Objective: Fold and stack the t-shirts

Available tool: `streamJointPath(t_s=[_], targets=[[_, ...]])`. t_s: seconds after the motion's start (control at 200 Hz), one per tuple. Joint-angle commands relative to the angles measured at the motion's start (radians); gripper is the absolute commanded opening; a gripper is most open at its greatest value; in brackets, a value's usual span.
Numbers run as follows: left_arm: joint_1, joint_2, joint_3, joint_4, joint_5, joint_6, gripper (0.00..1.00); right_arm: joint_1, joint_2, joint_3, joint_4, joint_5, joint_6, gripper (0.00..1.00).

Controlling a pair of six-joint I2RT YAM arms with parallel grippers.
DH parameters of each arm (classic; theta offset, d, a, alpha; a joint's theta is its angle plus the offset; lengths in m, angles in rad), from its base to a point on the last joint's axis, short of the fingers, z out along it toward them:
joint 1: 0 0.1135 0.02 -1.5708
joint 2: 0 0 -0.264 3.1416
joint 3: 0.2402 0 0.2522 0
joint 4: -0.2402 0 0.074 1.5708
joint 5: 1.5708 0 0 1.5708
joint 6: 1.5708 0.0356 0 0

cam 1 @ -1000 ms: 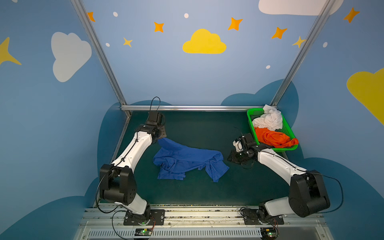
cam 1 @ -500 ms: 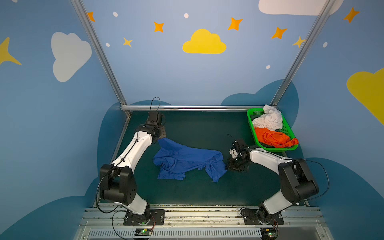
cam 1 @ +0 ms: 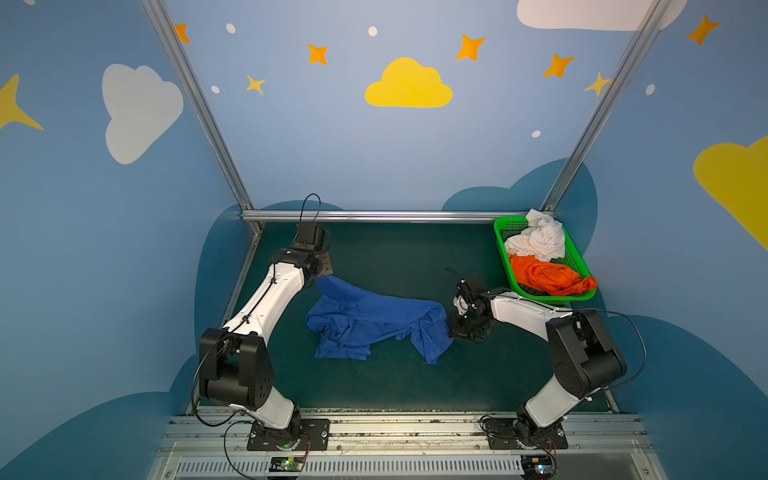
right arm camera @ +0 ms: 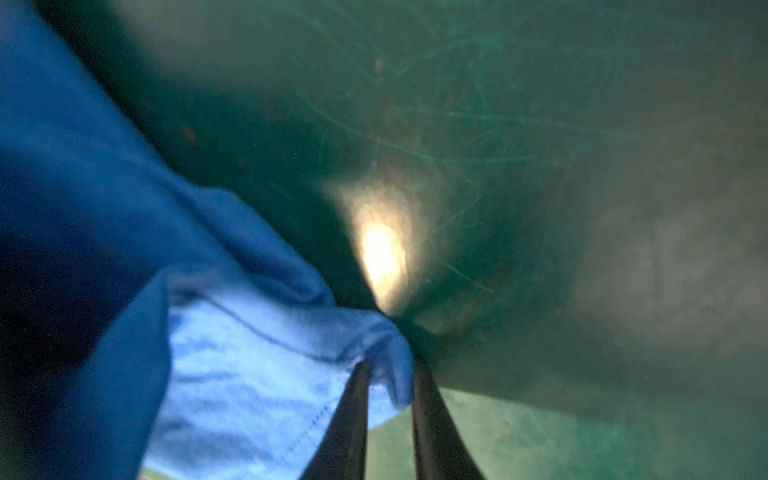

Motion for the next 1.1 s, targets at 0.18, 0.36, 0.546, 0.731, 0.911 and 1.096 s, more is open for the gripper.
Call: streamJointPath(t_s=[0.18,0.36,0.546,0.731,0.911,1.096], targets=[[0.002,-0.043,0.031,-0.033,-0.028,0.012,0.05,0.018,-0.038,0.055,-0.044,0.107,-0.043,0.00],[0.002,-0.108,0.075,-0.005,-0.042,0.009,0.05,0.003,-0.163,0.149,-0.102,0.204,-0.120,0.00],[0.003,-0.255,0.056,0.167,0.032,0.009,0.05,-0.040,-0.251,0.301,-0.138,0.295,-0.164,0.00],[0.004,-0.417,0.063,0.284,0.070,0.030,0.05,-0.056,-0.270,0.502,-0.126,0.302,-0.265,0.00],[0.005,-0.541,0.105,0.320,0.177,0.049,0.05,-0.057,-0.340,0.617,-0.085,0.274,-0.336,0.00],[0.005,-0.710,0.053,0.426,0.272,0.053,0.05,-0.059,-0.465,0.653,-0.076,0.236,-0.386,0.00]])
